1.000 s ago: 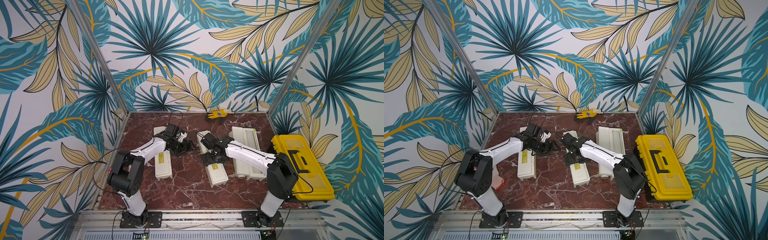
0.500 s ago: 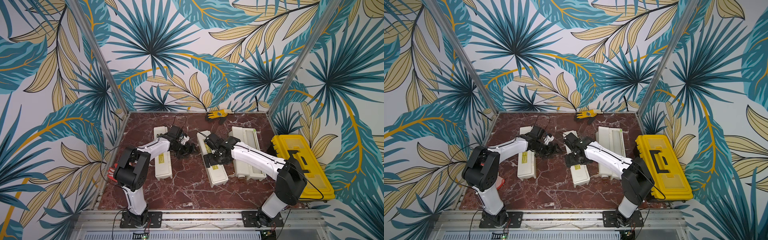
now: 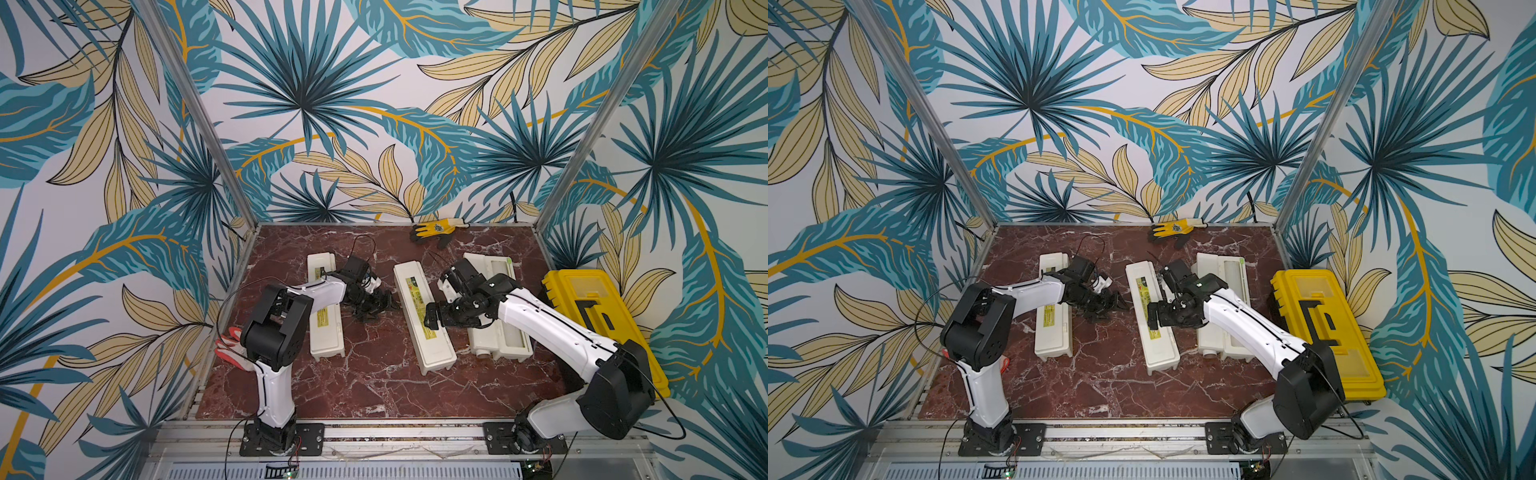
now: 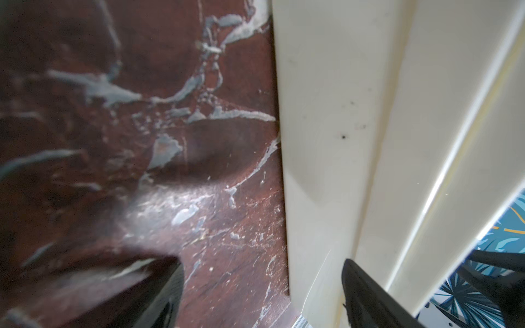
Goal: Put plastic wrap rolls into dispensers
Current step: Adjust the plastic wrap cutting box at the center of the board.
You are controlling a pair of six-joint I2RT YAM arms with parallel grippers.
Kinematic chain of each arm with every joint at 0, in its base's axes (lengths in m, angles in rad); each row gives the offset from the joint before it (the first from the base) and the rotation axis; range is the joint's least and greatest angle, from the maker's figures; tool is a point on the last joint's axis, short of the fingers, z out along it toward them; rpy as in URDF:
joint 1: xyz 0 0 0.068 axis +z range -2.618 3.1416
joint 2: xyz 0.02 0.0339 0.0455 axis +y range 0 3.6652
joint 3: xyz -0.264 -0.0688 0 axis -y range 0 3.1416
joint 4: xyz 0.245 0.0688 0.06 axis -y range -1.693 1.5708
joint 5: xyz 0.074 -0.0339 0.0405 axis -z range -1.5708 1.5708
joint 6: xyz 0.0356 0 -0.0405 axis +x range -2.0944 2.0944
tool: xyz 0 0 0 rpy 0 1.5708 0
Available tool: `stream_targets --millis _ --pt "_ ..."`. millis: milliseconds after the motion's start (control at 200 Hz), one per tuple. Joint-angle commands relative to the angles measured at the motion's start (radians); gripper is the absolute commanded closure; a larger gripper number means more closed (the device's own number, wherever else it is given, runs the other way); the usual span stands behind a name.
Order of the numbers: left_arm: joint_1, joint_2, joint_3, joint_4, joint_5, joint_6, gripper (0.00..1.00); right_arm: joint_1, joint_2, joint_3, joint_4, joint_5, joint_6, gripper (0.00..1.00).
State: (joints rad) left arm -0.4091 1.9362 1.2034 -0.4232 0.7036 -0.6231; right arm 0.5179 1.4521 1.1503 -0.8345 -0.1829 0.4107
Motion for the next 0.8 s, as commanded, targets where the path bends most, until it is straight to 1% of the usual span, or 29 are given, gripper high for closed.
stream_targets --millis 0,130,205,340,411,516,586,696,796 --pt "-0.014 0.028 0.035 0.033 -0.001 -0.021 0.12 -0.048 -0.028 -0.062 0.12 -0.184 -0.009 0.01" --pt "-0.026 0.048 0.037 0.047 -0.002 -0.036 0.12 -0.108 -0.017 -0.117 0.179 -0.278 -0.016 0.03" --pt "-0.029 0.057 0.038 0.048 -0.005 -0.041 0.12 -0.144 -0.015 -0.153 0.227 -0.354 -0.014 0.04" --pt "-0.033 0.071 0.033 0.05 -0.011 -0.05 0.13 -0.183 -0.014 -0.213 0.308 -0.473 0.006 0.08" --pt "-0.033 0.078 0.031 0.053 -0.014 -0.056 0.13 -0.192 -0.014 -0.253 0.327 -0.503 0.011 0.09" --pt "-0.034 0.093 0.037 0.054 -0.015 -0.059 0.13 -0.204 -0.023 -0.324 0.336 -0.514 0.017 0.12" --pt "-0.034 0.102 0.041 0.055 -0.013 -0.063 0.13 -0.209 -0.032 -0.39 0.383 -0.53 0.036 0.15" --pt "-0.034 0.114 0.044 0.054 -0.015 -0.062 0.13 -0.212 -0.006 -0.471 0.452 -0.559 0.075 0.24" --pt "-0.032 0.116 0.046 0.054 -0.019 -0.064 0.13 -0.213 0.001 -0.52 0.495 -0.556 0.105 0.31"
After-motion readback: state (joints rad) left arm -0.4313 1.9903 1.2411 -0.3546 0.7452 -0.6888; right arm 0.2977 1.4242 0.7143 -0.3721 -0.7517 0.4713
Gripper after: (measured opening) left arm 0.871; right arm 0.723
